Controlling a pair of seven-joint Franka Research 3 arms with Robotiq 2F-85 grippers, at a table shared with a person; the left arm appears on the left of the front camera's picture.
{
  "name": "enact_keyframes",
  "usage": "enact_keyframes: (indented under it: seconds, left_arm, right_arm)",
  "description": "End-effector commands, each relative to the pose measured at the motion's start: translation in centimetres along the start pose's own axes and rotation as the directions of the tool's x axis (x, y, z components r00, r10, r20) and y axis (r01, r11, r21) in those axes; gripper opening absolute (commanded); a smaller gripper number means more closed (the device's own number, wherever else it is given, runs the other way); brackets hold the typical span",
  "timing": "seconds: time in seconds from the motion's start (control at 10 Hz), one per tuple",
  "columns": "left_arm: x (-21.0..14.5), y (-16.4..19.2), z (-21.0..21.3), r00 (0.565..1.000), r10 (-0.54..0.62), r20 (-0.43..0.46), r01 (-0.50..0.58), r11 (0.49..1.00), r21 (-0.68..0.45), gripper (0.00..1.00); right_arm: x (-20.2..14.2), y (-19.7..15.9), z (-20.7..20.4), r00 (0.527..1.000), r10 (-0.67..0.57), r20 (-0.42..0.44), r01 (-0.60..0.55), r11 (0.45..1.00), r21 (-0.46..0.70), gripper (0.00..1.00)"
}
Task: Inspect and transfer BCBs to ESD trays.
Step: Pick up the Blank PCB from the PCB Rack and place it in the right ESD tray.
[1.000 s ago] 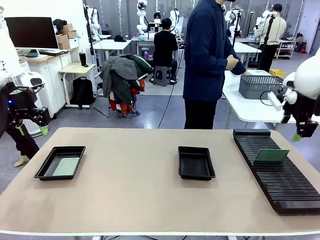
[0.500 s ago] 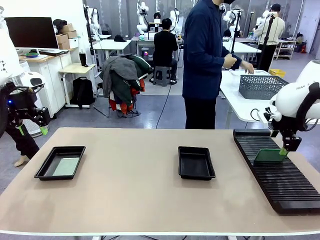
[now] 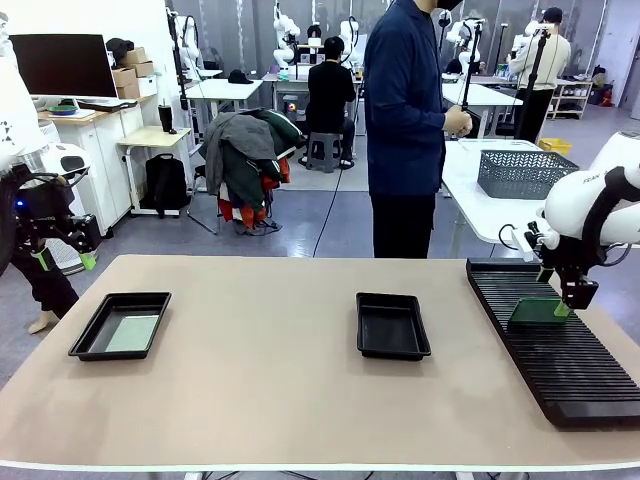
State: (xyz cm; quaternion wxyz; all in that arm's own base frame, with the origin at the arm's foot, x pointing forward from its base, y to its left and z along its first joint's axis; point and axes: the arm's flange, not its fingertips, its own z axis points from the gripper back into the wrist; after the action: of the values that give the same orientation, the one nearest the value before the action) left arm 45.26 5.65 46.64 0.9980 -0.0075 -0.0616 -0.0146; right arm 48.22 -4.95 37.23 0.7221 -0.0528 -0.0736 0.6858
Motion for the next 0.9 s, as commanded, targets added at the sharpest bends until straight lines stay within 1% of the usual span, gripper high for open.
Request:
enact_keyframes:
  seconds: [0.0, 0.3, 0.4, 0.8]
  left_arm:
    - [-0.18, -0.03, -0.22, 1.0, 0.0, 0.005, 0.0, 1.0, 0.002, 0.73]
    - [-0.18, -0.03, -0.22, 1.0, 0.0, 0.005, 0.0, 1.0, 0.002, 0.73]
    - [-0.18, -0.03, -0.22, 1.0, 0.0, 0.005, 0.0, 1.0, 0.002, 0.73]
    - [-0.18, -0.03, -0.22, 1.0, 0.0, 0.005, 0.0, 1.0, 0.002, 0.73]
  right_arm:
    - [-0.98, -0.51, -1.0, 0.999, 0.015, 0.031, -0.015, 1.0, -0.019, 1.0]
    - [-1.56, -0.42, -1.34, 0.999, -0.013, 0.039, 0.013, 1.0, 0.001, 1.0]
    - [-0.81, 0.02, -0.91, 1.0, -0.012, 0.017, 0.012, 1.0, 0.009, 1.0]
    - [-0.81, 0.02, -0.91, 1.0, -0.012, 0.017, 0.012, 1.0, 0.009, 1.0]
